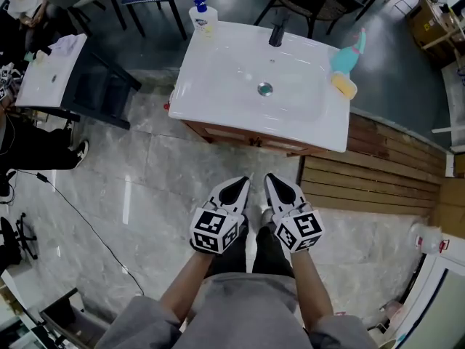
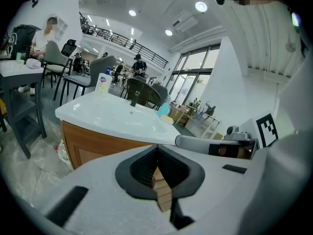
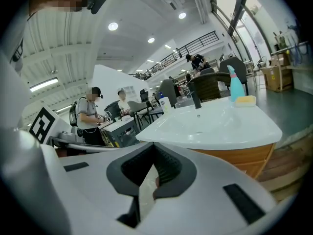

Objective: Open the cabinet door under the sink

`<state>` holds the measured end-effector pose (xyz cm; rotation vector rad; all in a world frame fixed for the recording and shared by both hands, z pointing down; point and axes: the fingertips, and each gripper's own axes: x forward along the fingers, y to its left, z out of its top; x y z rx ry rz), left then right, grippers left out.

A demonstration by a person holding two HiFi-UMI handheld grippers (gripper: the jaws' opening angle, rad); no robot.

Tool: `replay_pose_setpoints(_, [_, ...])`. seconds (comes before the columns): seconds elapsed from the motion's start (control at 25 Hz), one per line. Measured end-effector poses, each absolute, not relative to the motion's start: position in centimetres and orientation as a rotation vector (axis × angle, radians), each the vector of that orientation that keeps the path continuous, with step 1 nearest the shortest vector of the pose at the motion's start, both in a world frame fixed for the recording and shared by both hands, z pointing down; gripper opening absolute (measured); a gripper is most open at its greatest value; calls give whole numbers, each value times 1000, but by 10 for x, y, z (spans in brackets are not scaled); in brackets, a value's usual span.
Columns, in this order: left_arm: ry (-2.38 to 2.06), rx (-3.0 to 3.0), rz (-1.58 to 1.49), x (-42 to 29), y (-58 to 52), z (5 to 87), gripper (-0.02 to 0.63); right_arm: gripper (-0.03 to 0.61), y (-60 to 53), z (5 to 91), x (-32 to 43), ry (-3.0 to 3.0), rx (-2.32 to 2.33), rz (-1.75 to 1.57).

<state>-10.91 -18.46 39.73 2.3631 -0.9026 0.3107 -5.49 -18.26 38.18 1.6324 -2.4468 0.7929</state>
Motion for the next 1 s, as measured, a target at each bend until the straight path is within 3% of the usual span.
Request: replay_pose_setpoints(1.0, [-995,2300,377,-83,-206,490,8,11,-209,485,-25,-2456,1545,938])
